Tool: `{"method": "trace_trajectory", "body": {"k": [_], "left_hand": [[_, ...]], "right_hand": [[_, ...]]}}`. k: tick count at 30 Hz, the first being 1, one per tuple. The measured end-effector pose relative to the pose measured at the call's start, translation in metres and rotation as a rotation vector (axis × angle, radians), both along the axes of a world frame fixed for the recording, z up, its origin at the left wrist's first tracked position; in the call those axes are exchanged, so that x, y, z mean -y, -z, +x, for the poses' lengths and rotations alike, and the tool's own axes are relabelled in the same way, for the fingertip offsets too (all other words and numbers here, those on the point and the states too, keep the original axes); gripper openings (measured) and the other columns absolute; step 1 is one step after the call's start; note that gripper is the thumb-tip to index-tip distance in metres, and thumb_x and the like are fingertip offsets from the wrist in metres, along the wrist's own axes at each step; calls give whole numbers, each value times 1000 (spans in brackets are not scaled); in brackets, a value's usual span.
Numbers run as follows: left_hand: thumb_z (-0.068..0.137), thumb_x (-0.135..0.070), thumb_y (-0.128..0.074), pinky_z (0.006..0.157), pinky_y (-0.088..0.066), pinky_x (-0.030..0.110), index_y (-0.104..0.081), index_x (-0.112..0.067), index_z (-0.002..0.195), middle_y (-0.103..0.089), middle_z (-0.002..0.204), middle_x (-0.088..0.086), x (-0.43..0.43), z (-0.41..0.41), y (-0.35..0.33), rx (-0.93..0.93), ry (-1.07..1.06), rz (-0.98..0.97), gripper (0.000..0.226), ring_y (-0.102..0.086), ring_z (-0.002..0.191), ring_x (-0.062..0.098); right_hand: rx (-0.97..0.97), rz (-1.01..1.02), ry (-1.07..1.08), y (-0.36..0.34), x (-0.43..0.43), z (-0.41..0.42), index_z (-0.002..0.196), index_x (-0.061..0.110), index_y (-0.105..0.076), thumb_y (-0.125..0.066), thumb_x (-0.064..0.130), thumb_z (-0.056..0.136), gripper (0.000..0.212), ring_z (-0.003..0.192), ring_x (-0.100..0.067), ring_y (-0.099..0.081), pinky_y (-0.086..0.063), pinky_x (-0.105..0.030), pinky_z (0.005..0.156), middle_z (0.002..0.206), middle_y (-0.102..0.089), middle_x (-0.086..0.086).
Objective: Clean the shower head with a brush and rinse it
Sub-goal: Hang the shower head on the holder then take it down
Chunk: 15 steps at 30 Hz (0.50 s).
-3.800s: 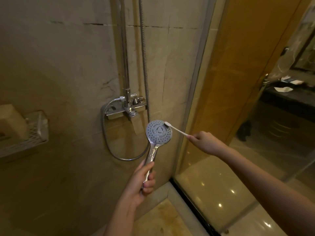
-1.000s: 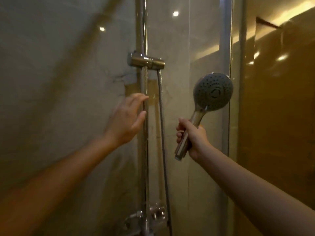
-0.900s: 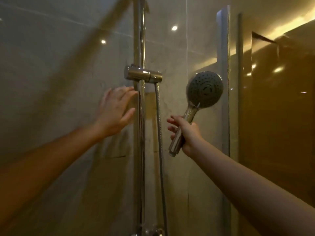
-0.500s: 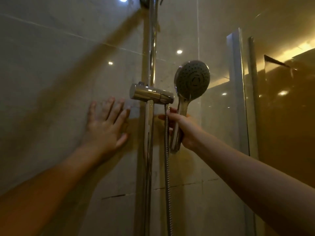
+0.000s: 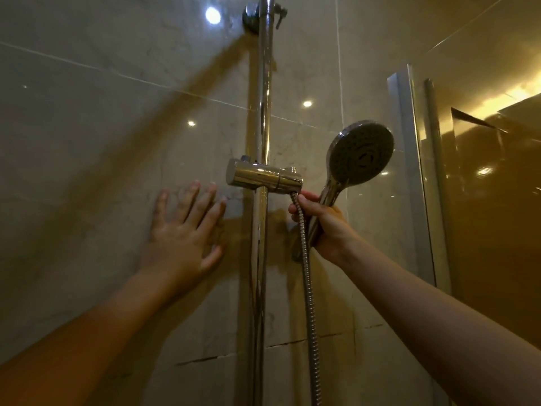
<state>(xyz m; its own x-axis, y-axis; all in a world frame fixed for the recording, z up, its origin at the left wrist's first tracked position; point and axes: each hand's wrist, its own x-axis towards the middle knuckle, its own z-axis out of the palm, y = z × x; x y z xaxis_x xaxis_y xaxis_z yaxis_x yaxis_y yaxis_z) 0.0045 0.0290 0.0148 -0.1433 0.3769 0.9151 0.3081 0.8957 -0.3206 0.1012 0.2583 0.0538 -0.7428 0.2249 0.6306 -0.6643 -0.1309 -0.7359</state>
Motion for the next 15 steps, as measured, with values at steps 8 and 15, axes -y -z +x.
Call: {"method": "trace_trajectory", "body": {"k": [8,15], "left_hand": [[85,-57,-26,115,-1,55,-18,-21,149,-16,158,5,0,0,0,16,15,-4,73,-8,146,25],[85,-55,-27,113,-9,58,-20,-21,149,-19,157,6,0,-2,1,8,32,1,73,-12,146,26]], "right_hand": [[3,93,0,-10,-12,-7,121,11,-60,-60,18,90,32,89,-18,-64,-48,-32,82,83,-69,-3],[17,184,-87,-16,-19,-4,107,12,-63,-65,24,80,30,76,-12,-65,-51,-25,70,79,-66,-3]]}}
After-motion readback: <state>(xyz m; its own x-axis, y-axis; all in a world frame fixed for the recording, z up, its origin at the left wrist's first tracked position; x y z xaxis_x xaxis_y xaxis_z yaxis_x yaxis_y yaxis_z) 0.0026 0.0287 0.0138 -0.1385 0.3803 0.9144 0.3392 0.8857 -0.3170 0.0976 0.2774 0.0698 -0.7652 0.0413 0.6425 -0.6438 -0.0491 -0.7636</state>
